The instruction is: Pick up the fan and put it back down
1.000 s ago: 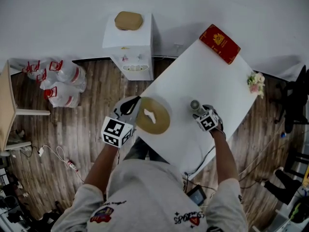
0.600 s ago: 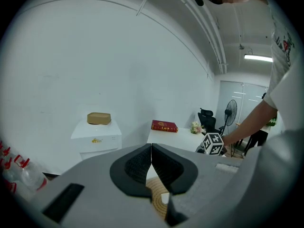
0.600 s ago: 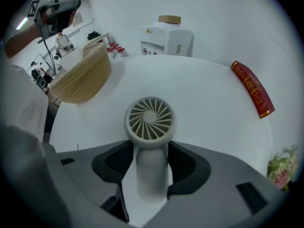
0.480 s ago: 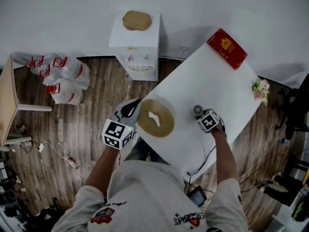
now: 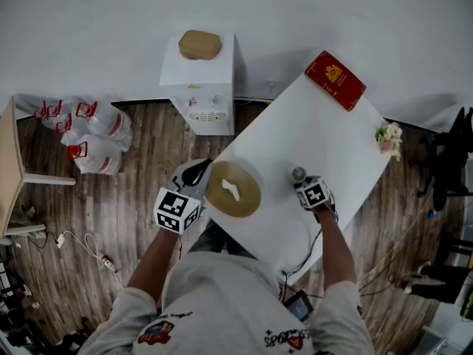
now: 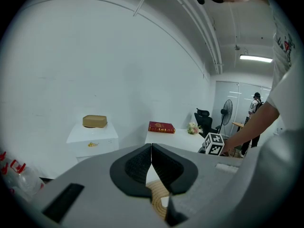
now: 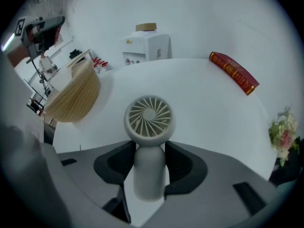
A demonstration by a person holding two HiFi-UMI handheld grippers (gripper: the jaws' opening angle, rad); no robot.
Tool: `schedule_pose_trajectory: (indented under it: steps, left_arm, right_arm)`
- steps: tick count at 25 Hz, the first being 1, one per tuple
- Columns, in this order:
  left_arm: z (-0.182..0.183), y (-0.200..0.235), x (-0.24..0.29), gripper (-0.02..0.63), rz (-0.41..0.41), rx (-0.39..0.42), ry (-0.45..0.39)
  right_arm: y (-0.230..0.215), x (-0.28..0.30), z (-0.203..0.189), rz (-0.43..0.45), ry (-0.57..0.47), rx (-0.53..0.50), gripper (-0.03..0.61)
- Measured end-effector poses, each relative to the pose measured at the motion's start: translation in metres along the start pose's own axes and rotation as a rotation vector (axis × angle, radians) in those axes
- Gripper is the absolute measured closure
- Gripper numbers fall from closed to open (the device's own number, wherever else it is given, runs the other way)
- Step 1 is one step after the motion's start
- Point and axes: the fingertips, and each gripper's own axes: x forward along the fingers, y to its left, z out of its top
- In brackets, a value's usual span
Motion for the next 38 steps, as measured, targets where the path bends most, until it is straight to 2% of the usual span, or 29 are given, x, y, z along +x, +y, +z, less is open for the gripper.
schedule_pose_trajectory:
  steps: [9,20,24,30,38]
  left_arm:
    - [0.029,-0.022,0.019,0.609,-0.092,0.058,-0.036]
    - [0.077,-0.068,0.057,0.609,-0.233,0.137,-0.098]
    - [0.093,-0.09,0.073,0.609,-0.287,0.164,-0.12]
    - [0.112,-0.126,0.089,0.609,-0.356,0.197,-0.146]
    - [0.138,-0.163,0.099,0.609,-0.417,0.226,-0.186]
  right_arm:
    - [-0.017,-0.04,-0.007,-0.084,-0.163,0.227,0.385]
    - [-0.031,-0.14,0.003,-0.205,-0.405,0.364,0.385]
    - [-0.043,-0.191,0.006,-0.277,-0.505,0.405,0.383]
    - [-0.054,-0.256,-0.009,-0.373,-0.631,0.467,0.385]
    - [-0.058,-0.34,-0.021,-0.477,-0.743,0.459,0.385]
